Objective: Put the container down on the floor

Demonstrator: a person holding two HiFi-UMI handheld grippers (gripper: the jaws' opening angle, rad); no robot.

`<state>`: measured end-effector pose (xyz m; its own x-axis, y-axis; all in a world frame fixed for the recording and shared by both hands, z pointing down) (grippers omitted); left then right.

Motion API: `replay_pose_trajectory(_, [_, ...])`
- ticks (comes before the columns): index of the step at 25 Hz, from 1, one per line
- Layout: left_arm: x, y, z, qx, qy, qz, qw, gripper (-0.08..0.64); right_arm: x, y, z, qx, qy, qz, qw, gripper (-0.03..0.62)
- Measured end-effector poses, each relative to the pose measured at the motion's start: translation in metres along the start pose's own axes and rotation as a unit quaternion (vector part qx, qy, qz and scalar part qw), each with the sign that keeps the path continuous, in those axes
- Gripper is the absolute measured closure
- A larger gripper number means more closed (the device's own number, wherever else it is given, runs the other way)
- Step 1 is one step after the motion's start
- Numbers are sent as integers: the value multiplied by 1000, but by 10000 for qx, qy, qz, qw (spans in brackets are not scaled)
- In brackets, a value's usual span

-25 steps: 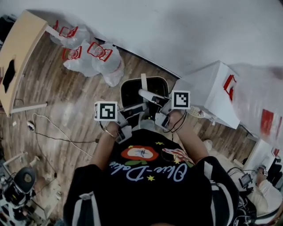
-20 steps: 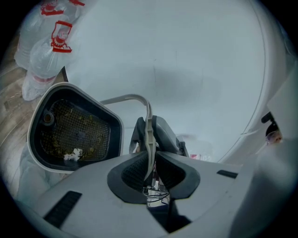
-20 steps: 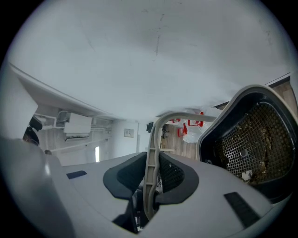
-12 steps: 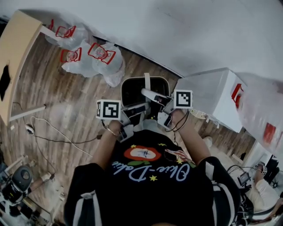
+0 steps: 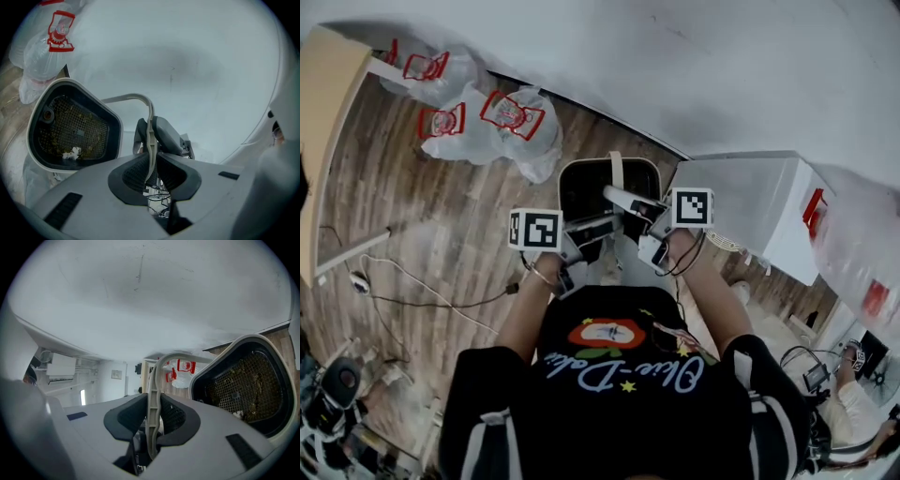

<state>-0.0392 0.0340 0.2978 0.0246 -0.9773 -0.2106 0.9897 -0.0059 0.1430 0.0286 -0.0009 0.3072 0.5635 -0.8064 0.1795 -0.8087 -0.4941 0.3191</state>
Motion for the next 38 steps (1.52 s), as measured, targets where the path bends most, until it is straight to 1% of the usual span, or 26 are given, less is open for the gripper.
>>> replay_pose_trajectory(2, [4, 3, 7, 44, -55, -16, 10000, 511, 6, 3, -7, -90, 110, -3, 9999, 522])
replay_pose_trajectory(5, [11, 10, 19, 114, -10, -142, 9998, 511, 20, 8, -12, -121, 49, 105, 9999, 522])
replay_pose_trajectory(8, [19, 24, 37, 143, -156, -257, 9994, 511, 41, 14, -27, -161, -45, 269, 9995, 522])
replay_pose_trajectory(12, [26, 39, 58, 143, -187, -439, 9988, 511, 61, 17, -43, -246, -91, 388, 9989, 522])
replay_pose_trajectory(14, [26, 42, 63, 161, -238, -550, 9981, 510, 65, 21, -44, -224, -172, 463, 9985, 522])
replay_pose_trajectory(16, [26, 44, 68, 160, -298, -662, 9972, 509, 65, 24, -44, -175, -128, 520, 9984, 522])
replay_pose_trajectory(18, [25, 46, 73, 183, -306, -726, 9967, 508, 68, 25, -49, -223, -241, 568, 9978, 522])
replay_pose_trajectory(19, [24, 47, 75, 196, -329, -741, 9965, 508, 69, 25, -51, -249, -285, 582, 9976, 522])
replay_pose_trajectory(22, [24, 50, 77, 195, -432, -787, 9958, 508, 71, 26, -53, -287, -119, 563, 9979, 522])
replay_pose_trajectory(23, [24, 52, 81, 187, -445, -808, 9956, 508, 74, 27, -57, -319, -134, 569, 9978, 522])
replay_pose_trajectory(26, [26, 59, 97, 201, -415, -820, 9956, 508, 85, 30, -71, -370, -369, 630, 9966, 522])
replay_pose_trajectory(29, [24, 56, 90, 201, -454, -790, 9956, 506, 80, 30, -65, -436, -438, 650, 9960, 522])
replay_pose_trajectory(31, [26, 60, 101, 257, -456, -783, 9956, 505, 85, 34, -73, -448, -375, 677, 9960, 521])
replay_pose_trajectory(34, [29, 71, 140, 457, -369, -768, 9953, 505, 104, 47, -107, -420, -239, 763, 9959, 520])
replay_pose_trajectory(36, [27, 75, 153, 452, -516, -788, 9945, 505, 107, 51, -120, -438, -127, 761, 9961, 520])
replay_pose_trajectory(38, [25, 74, 151, 391, -705, -822, 9933, 505, 105, 52, -121, -515, -76, 754, 9958, 520])
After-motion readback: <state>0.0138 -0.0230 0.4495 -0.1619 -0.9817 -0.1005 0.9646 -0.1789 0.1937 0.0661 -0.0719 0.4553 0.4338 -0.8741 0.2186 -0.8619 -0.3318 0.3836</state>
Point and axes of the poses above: the fingertips, and each gripper's own axes: y forward along the fingers, z to its left, x out of its top, the point moved 4 cm from there along -y, backward along the fingers, and after that the axes turned 15 degrees about y, right-handed, at the moved point
